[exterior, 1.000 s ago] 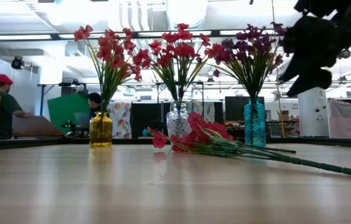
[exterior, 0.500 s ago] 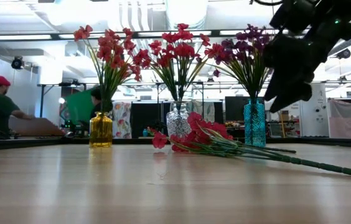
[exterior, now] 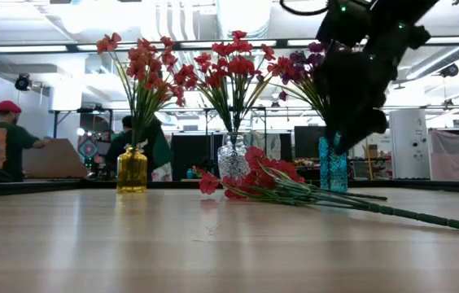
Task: Sort flowers into vase by color
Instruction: Put the red flowers into the transparent vase
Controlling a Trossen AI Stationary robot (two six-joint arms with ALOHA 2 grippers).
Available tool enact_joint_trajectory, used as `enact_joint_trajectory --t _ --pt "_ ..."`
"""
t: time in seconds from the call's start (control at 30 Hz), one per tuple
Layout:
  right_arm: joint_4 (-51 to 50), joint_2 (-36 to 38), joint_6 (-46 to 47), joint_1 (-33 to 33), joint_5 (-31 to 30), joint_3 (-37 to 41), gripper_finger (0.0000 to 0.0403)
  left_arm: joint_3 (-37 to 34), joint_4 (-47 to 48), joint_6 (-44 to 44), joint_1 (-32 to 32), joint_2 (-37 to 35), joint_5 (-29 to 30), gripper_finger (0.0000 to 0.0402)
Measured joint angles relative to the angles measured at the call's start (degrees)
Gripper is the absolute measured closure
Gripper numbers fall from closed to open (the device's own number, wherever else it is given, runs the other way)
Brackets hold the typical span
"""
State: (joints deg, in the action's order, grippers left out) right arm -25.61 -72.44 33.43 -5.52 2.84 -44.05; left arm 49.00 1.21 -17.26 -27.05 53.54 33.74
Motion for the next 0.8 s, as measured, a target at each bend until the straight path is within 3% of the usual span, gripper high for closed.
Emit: enact_joint_trajectory --t 0.2,0.43,0.6,0.8 --pt "-2.0 -1.2 2.9 6.4 -7.3 -0.8 0.0117 -0.8 -2.0 -5.2 -0.2 5.5 7.2 0.0144" --pt "4.4 -2.6 4.0 10.6 -10.1 -0.8 0.0117 0.7 -5.6 -4.9 -0.2 10.2 9.2 0.0144" --pt "12.4 -7.7 4.9 13.3 -10.0 -0.8 0.0117 3.3 -6.2 -3.9 -0.2 13.1 9.4 0.0144" --pt "12.7 -14.6 8.2 15.7 -11.9 -4.7 0.0117 7.1 -5.7 -3.7 -0.9 17.8 9.3 0.0144"
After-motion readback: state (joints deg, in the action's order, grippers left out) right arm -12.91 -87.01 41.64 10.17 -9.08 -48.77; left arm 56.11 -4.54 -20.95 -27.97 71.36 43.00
